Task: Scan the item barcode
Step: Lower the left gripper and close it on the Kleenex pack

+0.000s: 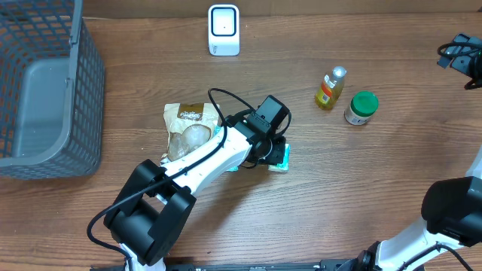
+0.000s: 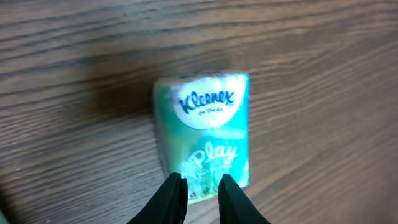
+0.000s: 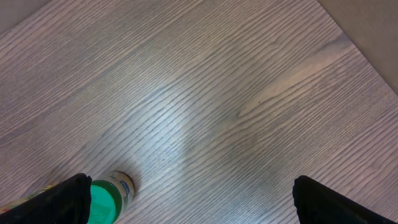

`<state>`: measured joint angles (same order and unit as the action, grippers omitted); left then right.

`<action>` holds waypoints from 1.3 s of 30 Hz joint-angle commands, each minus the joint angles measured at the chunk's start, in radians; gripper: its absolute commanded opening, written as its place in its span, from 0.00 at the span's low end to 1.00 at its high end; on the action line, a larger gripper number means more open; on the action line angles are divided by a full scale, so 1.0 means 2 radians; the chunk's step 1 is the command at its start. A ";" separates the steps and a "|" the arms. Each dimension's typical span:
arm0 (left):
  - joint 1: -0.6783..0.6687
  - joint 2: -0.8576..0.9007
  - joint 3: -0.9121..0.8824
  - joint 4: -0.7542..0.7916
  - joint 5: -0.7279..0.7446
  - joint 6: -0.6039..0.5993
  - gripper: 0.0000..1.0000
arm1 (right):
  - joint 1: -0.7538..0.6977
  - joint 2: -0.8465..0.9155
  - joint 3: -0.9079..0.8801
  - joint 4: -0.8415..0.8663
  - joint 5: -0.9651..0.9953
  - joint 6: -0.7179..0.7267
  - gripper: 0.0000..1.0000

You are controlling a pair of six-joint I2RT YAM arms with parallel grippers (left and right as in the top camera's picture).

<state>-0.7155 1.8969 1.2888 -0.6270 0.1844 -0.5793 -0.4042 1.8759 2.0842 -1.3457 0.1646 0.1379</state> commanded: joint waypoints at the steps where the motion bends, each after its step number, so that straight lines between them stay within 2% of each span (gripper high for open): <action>1: 0.003 0.004 0.003 0.000 -0.033 -0.027 0.20 | -0.001 -0.003 0.004 0.002 0.004 0.002 1.00; 6: 0.001 0.013 0.003 0.005 -0.054 -0.045 0.29 | -0.001 -0.003 0.004 0.002 0.004 0.002 1.00; 11: 0.001 0.031 0.003 0.024 -0.049 -0.051 0.30 | -0.001 -0.003 0.004 0.002 0.004 0.002 1.00; 16: 0.001 0.062 0.003 0.045 0.001 -0.042 0.27 | -0.001 -0.003 0.004 0.002 0.004 0.002 1.00; 19: 0.002 0.066 0.003 0.039 -0.006 -0.035 0.15 | -0.001 -0.003 0.004 0.002 0.004 0.002 1.00; 24: 0.012 0.063 0.006 0.036 -0.006 -0.023 0.07 | -0.001 -0.003 0.004 0.002 0.004 0.002 1.00; 32: 0.025 0.031 0.019 -0.026 -0.138 -0.008 0.07 | -0.001 -0.003 0.004 0.002 0.004 0.002 1.00; 34: 0.026 0.023 0.019 -0.028 -0.144 0.001 0.07 | -0.001 -0.003 0.004 0.002 0.004 0.002 1.00; 37: 0.028 0.013 0.020 -0.029 -0.134 0.014 0.15 | -0.001 -0.003 0.004 0.002 0.004 0.002 1.00; 39: 0.031 0.010 0.020 -0.031 -0.123 0.013 0.28 | -0.001 -0.003 0.004 0.002 0.004 0.002 1.00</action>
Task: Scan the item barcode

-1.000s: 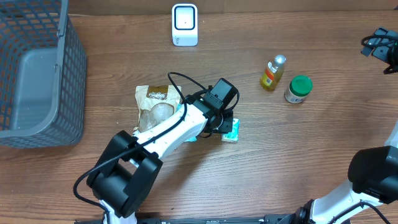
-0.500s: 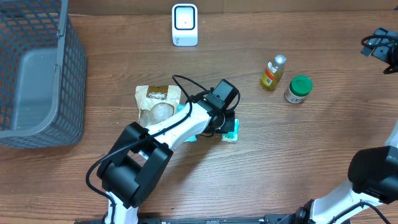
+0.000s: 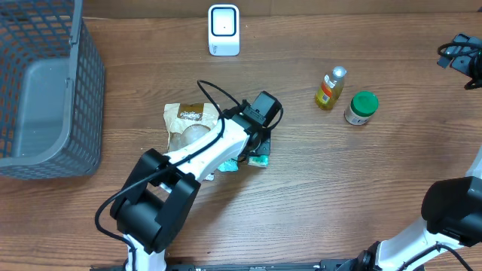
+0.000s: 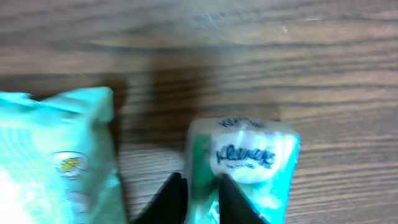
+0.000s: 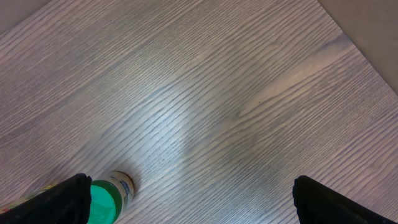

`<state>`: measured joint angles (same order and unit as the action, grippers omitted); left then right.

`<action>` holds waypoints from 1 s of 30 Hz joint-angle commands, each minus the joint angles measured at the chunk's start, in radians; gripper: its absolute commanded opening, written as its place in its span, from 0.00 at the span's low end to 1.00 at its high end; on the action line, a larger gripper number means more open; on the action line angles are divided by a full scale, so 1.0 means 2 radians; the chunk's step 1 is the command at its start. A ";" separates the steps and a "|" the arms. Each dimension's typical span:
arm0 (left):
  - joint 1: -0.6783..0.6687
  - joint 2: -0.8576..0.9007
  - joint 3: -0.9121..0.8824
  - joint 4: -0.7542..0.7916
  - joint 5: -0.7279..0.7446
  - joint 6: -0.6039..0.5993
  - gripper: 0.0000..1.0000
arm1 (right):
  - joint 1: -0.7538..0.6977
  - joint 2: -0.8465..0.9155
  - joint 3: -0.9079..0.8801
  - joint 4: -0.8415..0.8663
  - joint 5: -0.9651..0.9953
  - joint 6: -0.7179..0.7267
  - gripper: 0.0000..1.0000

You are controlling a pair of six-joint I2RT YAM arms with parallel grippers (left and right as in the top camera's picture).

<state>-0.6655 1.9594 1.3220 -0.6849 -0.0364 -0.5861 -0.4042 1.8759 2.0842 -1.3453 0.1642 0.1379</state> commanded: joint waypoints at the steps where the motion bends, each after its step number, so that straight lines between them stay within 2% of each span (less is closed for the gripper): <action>1: 0.007 -0.022 0.003 -0.004 -0.005 0.017 0.32 | -0.001 -0.003 0.004 0.002 0.004 0.002 1.00; 3: 0.011 -0.021 0.003 -0.011 0.014 0.016 0.35 | -0.001 -0.003 0.004 0.002 0.004 0.002 1.00; 6: 0.012 -0.021 0.003 -0.023 0.019 0.016 0.27 | -0.001 -0.003 0.004 0.002 0.004 0.002 1.00; 9: 0.012 -0.021 0.003 -0.032 0.021 0.014 0.26 | -0.001 -0.003 0.004 0.002 0.004 0.002 1.00; 18: 0.013 -0.021 0.003 -0.036 0.054 0.014 0.28 | -0.001 -0.003 0.004 0.002 0.004 0.002 1.00; 22: 0.013 -0.021 0.003 -0.035 0.054 0.015 0.34 | -0.001 -0.003 0.004 0.002 0.004 0.002 1.00; 30: 0.013 0.001 0.001 -0.018 0.054 0.014 0.33 | -0.001 -0.003 0.004 0.002 0.004 0.002 1.00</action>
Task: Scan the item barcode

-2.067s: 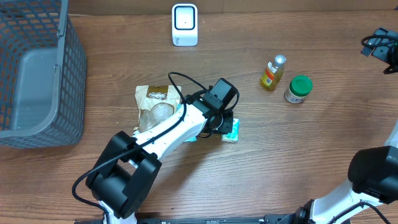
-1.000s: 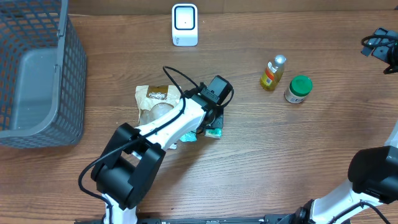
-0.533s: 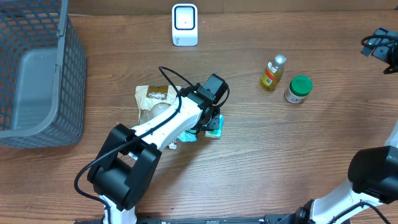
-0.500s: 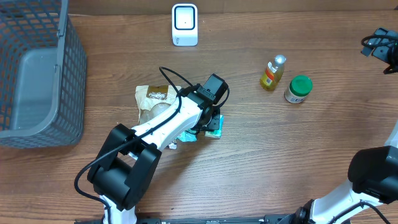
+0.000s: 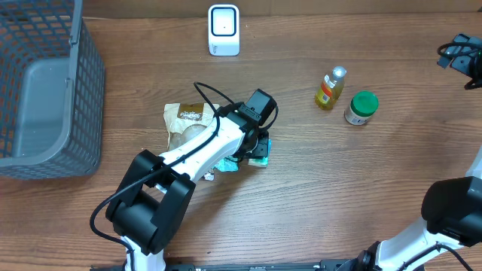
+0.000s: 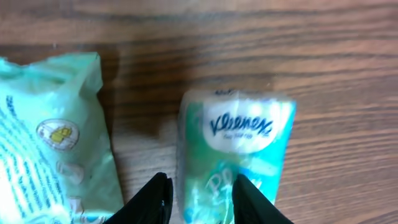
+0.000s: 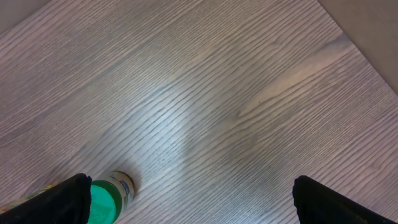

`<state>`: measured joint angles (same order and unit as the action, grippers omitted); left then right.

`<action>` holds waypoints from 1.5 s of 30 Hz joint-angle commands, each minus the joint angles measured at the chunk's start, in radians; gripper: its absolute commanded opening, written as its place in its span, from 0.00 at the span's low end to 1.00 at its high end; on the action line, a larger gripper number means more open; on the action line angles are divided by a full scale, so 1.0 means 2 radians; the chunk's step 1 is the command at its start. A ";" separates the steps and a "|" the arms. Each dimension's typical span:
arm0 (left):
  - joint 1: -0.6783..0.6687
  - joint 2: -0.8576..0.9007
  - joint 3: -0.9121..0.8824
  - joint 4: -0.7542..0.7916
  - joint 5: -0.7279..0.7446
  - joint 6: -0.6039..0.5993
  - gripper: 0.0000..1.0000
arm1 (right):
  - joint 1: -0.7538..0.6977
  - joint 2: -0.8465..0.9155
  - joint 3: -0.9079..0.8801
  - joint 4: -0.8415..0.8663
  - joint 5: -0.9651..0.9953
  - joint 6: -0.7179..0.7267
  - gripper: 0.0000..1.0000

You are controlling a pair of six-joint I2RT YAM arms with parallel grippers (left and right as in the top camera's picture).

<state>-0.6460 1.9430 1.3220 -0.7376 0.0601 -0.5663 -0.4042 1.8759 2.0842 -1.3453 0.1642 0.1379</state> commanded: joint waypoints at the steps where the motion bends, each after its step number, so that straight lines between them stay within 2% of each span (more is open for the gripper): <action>1: 0.003 0.016 0.001 0.012 0.006 0.003 0.32 | -0.001 -0.003 0.004 0.002 0.004 0.002 1.00; 5: 0.003 0.028 0.001 0.012 0.017 -0.003 0.25 | -0.001 -0.003 0.004 0.002 0.004 0.002 1.00; 18: 0.014 0.032 0.002 0.018 0.023 -0.003 0.23 | -0.001 -0.003 0.004 0.002 0.004 0.002 1.00; 25: 0.043 0.032 0.002 0.029 0.087 -0.002 0.23 | -0.001 -0.003 0.004 0.002 0.004 0.002 1.00; 36: 0.051 0.032 0.002 0.028 0.113 0.011 0.26 | -0.001 -0.003 0.004 0.002 0.004 0.002 1.00; 41: 0.059 0.032 0.002 0.033 0.142 0.037 0.31 | -0.001 -0.003 0.004 0.002 0.004 0.002 1.00; 45: 0.078 0.032 0.002 0.032 0.168 0.046 0.30 | -0.001 -0.003 0.004 0.002 0.004 0.002 1.00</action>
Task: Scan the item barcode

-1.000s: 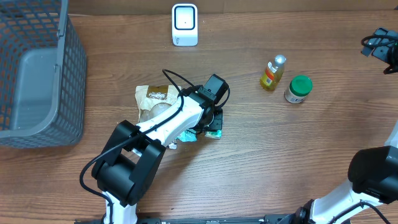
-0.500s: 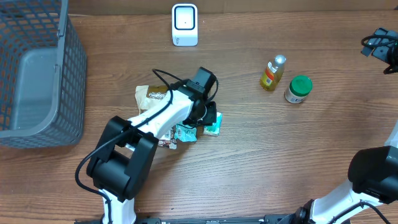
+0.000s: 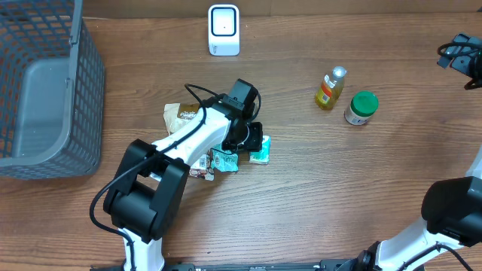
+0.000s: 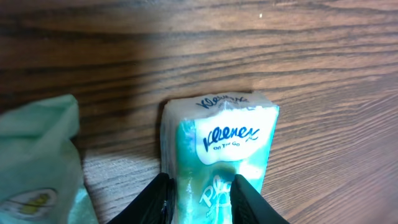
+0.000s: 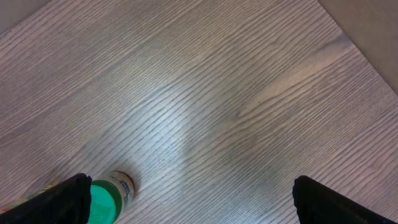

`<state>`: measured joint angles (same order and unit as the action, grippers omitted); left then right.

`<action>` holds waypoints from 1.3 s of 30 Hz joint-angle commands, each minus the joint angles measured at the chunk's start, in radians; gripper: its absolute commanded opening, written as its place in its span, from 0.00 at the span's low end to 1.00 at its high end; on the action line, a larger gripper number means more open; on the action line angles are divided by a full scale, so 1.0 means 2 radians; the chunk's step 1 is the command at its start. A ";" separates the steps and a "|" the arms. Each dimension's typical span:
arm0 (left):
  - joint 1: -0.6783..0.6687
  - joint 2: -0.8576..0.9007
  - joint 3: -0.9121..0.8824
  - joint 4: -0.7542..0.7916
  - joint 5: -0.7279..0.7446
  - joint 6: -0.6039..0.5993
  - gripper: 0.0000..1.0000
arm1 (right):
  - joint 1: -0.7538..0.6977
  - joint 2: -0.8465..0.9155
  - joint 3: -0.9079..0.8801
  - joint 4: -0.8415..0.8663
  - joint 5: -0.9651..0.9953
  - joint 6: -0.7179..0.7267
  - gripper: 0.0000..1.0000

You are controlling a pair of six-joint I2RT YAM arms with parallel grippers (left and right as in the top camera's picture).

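A teal Kleenex tissue pack (image 4: 221, 143) lies lengthwise between my left gripper's (image 4: 200, 202) black fingers, which press against both of its sides; whether it rests on the wood or hangs just above it cannot be told. In the overhead view the pack (image 3: 260, 148) sits mid-table, under the left gripper (image 3: 248, 139). The white barcode scanner (image 3: 224, 30) stands at the table's far edge. My right gripper (image 5: 193, 199) hangs wide open and empty at the far right (image 3: 461, 51).
A green snack packet (image 4: 37, 155) lies just left of the tissue pack, and a brown bag (image 3: 184, 117) beyond it. A small bottle (image 3: 330, 87) and a green-lidded jar (image 3: 361, 108) stand to the right. A grey wire basket (image 3: 86, 98) fills the far left.
My left wrist has swung to the left over the table while the tissue pack stayed between its fingers. The green packet now shows more fully beside it. The right arm is unchanged.
The tissue pack lay alone right of the other packets, my left fingers close together over its near end. It then sat beside the green packet, fingers still narrow. Later the fingers stood wider, one on each side of the pack, and they remain so.
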<state>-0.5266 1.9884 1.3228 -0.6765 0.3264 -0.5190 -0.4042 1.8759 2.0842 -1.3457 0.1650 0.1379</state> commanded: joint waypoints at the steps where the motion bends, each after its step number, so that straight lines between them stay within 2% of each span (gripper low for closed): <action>1: 0.020 0.009 0.002 0.002 0.039 0.023 0.30 | -0.001 -0.003 0.004 0.002 0.003 0.002 1.00; 19: 0.006 0.010 -0.001 -0.001 0.004 0.010 0.31 | -0.001 -0.003 0.004 0.002 0.003 0.002 1.00; 30: -0.005 0.010 -0.017 0.013 -0.017 0.003 0.24 | -0.001 -0.003 0.004 0.002 0.003 0.002 1.00; 33: -0.007 0.010 -0.017 0.014 -0.024 -0.001 0.17 | -0.001 -0.003 0.004 0.002 0.003 0.002 1.00; 39: -0.009 0.010 -0.020 0.014 -0.035 -0.009 0.17 | -0.001 -0.003 0.004 0.002 0.003 0.002 1.00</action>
<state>-0.5373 1.9884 1.2995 -0.6529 0.2951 -0.5171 -0.4042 1.8759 2.0842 -1.3457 0.1646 0.1379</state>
